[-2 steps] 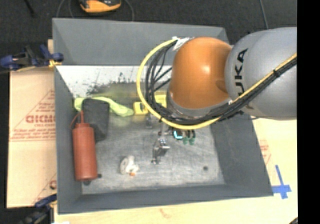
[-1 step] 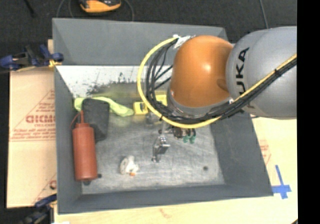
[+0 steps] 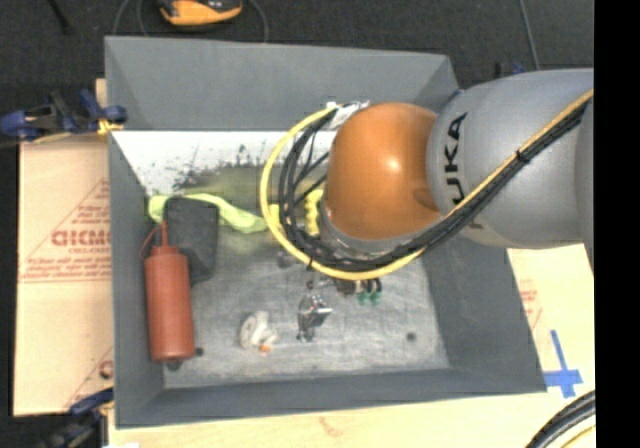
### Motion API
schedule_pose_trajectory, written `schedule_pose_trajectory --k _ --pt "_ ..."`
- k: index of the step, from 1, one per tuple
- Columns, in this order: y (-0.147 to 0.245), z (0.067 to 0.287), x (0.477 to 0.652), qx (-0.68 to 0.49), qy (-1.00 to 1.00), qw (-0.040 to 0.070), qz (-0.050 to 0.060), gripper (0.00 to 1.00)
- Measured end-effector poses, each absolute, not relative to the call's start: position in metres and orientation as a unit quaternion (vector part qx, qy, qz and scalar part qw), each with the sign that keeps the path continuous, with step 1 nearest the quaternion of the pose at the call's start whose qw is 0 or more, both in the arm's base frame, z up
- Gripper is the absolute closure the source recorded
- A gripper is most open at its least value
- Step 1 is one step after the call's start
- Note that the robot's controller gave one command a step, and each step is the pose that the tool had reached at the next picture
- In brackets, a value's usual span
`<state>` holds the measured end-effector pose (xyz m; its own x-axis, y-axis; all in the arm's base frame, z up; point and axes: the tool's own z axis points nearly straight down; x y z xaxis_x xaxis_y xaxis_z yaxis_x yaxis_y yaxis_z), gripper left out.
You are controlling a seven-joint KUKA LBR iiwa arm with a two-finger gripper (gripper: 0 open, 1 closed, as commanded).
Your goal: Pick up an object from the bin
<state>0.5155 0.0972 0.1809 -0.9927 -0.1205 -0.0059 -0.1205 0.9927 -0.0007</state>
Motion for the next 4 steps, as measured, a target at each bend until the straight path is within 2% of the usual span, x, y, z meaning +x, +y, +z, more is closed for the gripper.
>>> schedule_pose_trajectory --k 1,2,3,4 --pt "0.12 0.165 0.505 -0.239 0.971 0.0 -0.001 0.0" --pt "0.128 0.158 0.512 -0.278 0.96 0.003 0.001 0.0" --pt "0.133 0.11 0.516 -0.359 0.934 0.002 -0.001 0.0" --pt "0.138 0.076 0.511 -0.384 0.923 0.007 -0.001 1.0"
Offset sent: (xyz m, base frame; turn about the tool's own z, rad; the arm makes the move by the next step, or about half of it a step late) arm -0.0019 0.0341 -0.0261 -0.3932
